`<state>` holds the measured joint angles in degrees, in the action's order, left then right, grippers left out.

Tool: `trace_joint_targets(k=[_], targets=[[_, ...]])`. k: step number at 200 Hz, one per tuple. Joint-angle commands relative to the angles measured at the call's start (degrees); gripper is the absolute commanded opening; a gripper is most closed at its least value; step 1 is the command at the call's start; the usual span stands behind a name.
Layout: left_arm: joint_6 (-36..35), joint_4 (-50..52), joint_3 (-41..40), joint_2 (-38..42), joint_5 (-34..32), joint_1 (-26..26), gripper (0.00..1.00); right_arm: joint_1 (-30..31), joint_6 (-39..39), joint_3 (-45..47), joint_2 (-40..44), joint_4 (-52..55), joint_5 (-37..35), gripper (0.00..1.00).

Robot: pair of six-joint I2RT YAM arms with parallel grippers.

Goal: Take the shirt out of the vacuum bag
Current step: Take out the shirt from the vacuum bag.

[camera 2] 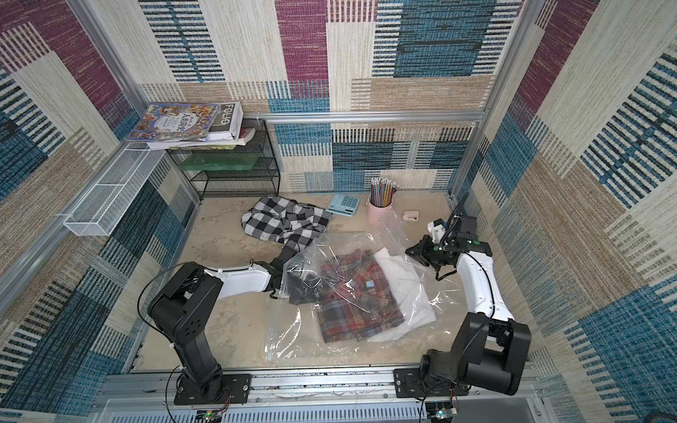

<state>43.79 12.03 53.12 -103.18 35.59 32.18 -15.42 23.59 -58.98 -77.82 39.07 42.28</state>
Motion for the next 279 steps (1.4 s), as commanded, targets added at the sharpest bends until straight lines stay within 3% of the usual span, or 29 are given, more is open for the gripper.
trace_joint_targets(k=[1, 66, 145, 279], targets=[[-1.4, 9.8, -0.9, 1.8, -6.2, -1.3, 0.00, -4.0, -3.5, 1.4, -1.2, -0.7, 0.9, 0.00], [-3.5, 13.9, -4.8, 9.9, -4.1, -10.3, 0.00, -15.5, -5.7, 4.6, -6.9, -4.0, -0.2, 0.00], [-5.6, 19.5, -10.2, 19.8, -3.4, -21.5, 0.00, -22.5, -3.1, 6.7, -10.2, -9.3, -2.4, 0.00], [-9.5, 29.2, -15.4, 34.6, -5.9, -52.6, 0.00, -35.2, 1.1, 7.9, -9.8, -12.1, -4.4, 0.00]])
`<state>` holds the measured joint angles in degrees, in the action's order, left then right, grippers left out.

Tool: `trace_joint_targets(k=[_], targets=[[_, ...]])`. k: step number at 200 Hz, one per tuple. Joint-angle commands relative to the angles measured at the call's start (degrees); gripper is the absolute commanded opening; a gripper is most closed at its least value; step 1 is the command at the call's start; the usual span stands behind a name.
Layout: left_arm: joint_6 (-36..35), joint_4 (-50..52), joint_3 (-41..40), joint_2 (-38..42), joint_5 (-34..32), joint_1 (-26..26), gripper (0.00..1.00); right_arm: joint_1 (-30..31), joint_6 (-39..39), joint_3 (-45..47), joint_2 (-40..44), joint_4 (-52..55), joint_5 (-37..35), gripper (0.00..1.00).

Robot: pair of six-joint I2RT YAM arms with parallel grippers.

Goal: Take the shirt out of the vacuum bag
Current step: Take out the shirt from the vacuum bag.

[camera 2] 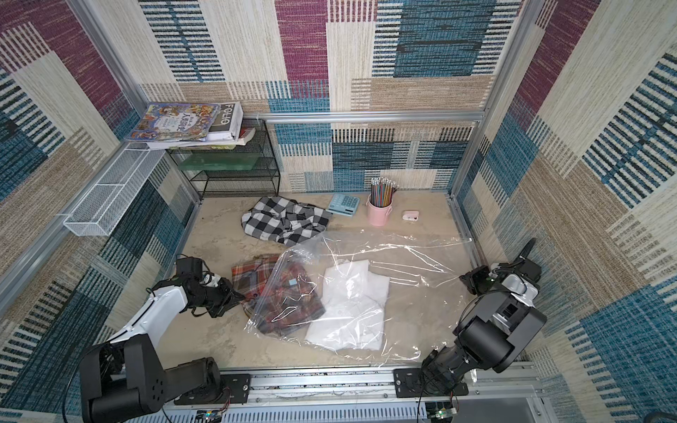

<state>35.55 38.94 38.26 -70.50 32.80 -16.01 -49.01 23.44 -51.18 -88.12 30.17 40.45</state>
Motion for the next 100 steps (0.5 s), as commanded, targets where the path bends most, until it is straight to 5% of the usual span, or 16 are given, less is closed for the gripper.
trace_joint_targets(k=[1, 71, 100], targets=[[-1.2, 2.2, -0.6, 1.9, -3.2, -4.6, 0.00, -1.7, 1.3, 0.1, 0.5, -3.2, -2.6, 0.00], [3.8, 5.1, -1.9, 9.1, -10.5, -11.5, 0.00, -7.0, 4.0, 1.8, 2.5, -4.6, -3.3, 0.00], [3.2, 4.6, -1.5, 8.3, -5.9, -11.7, 0.00, -6.5, 4.0, 2.7, 2.8, -5.2, -2.9, 0.00]])
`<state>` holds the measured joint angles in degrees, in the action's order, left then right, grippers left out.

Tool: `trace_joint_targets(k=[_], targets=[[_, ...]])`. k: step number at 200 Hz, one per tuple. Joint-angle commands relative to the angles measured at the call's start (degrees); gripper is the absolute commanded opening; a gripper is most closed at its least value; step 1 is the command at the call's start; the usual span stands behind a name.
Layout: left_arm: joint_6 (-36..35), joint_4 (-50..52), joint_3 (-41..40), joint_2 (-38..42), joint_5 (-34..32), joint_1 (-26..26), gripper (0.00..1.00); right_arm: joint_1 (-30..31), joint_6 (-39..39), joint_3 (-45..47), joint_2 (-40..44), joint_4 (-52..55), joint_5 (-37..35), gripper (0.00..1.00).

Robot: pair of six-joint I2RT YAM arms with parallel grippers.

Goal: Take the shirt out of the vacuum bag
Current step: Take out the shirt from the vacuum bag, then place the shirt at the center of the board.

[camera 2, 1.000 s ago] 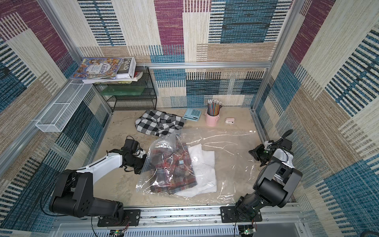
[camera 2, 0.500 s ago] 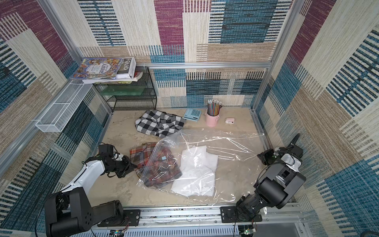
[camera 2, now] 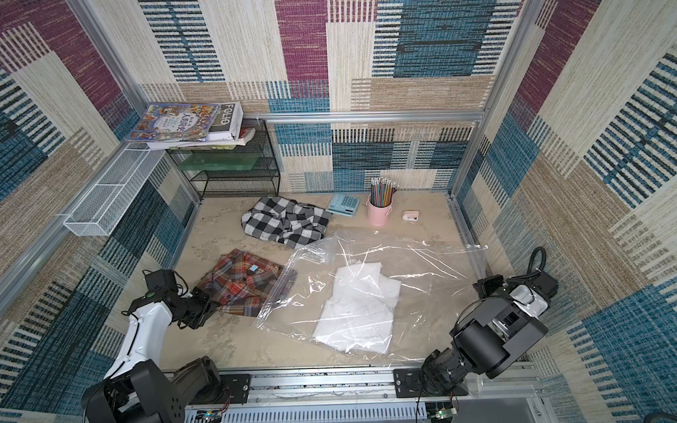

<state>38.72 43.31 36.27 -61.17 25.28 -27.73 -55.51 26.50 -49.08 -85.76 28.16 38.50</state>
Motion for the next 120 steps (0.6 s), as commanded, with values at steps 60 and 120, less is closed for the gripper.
trace_joint_targets(k=[60, 120], targets=[[-1.1, 5.8, 7.1, 3.2, 0.0, 3.8, 0.43, 2.7, 0.2, -3.0, 1.7, -1.7, 1.4, 0.50], [-3.5, 9.0, 19.4, 1.5, -6.6, 11.4, 0.87, 11.4, 0.3, -12.7, 3.9, 2.8, 0.0, 0.82]])
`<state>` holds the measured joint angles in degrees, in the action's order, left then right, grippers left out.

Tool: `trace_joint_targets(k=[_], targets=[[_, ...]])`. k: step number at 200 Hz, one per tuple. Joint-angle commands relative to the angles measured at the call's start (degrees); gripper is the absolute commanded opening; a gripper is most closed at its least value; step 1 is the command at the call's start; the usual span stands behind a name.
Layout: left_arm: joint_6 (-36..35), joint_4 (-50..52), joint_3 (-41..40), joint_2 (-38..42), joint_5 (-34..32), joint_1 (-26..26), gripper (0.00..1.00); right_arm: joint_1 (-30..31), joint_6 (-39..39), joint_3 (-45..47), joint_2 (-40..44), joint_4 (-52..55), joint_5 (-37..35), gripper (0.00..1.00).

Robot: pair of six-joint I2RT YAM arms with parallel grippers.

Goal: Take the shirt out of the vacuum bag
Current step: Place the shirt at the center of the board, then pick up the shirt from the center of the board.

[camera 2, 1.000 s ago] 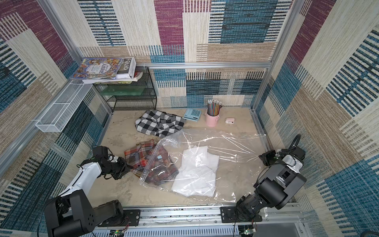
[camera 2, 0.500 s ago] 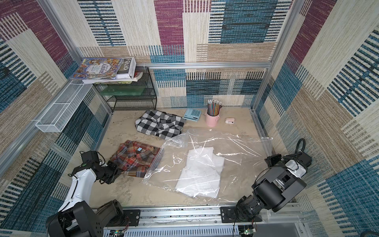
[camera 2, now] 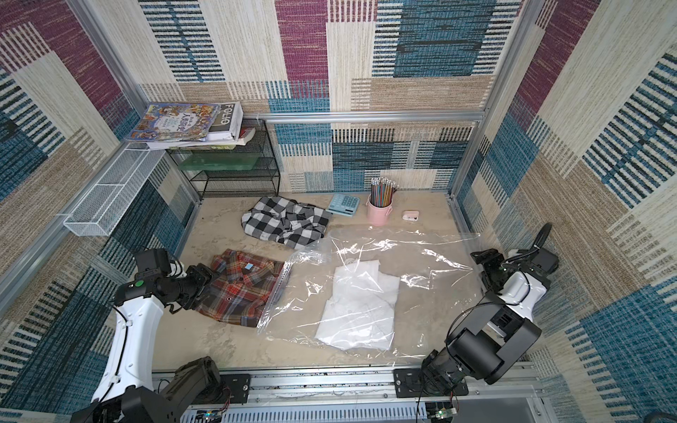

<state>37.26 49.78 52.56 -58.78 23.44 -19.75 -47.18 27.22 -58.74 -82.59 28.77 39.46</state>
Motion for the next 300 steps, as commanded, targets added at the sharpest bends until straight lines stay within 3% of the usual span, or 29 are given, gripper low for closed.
trace_joint_targets(k=[1, 18, 74, 104, 151, 205, 241, 300], targets=[[-2.0, 2.6, 3.3, -0.9, -4.9, 3.7, 0.87, 3.2, -0.4, -3.2, 0.8, 2.3, -1.1, 0.83], [-2.3, 2.5, 5.1, -1.4, -6.2, 8.7, 0.88, 5.0, -0.5, -5.5, 1.4, 3.9, -3.4, 0.85], [-6.6, 0.5, 2.8, -9.0, 0.7, 21.4, 0.88, 4.1, 0.2, -9.0, 2.7, 5.8, -9.4, 0.91], [-8.9, 1.0, 3.4, -13.3, -2.0, 27.8, 0.88, 5.4, -1.3, -13.4, 2.8, 7.7, -10.3, 0.94], [-12.4, 5.5, 9.9, -22.1, -12.7, 36.0, 0.88, 10.8, -2.6, -15.9, 4.4, 9.6, -11.2, 0.94], [-15.5, 7.0, 15.5, -33.7, -18.9, 41.4, 0.88, 13.2, -2.7, -17.8, 7.5, 10.1, -8.4, 0.95], [-16.6, 9.5, 20.9, -40.3, -25.0, 44.1, 0.85, 18.0, -2.7, -19.4, 8.8, 10.0, -6.8, 0.94], [-10.8, 9.4, 18.5, -25.8, -29.4, 42.2, 0.85, 20.8, -4.2, -18.8, 9.3, 10.9, -5.1, 0.94]])
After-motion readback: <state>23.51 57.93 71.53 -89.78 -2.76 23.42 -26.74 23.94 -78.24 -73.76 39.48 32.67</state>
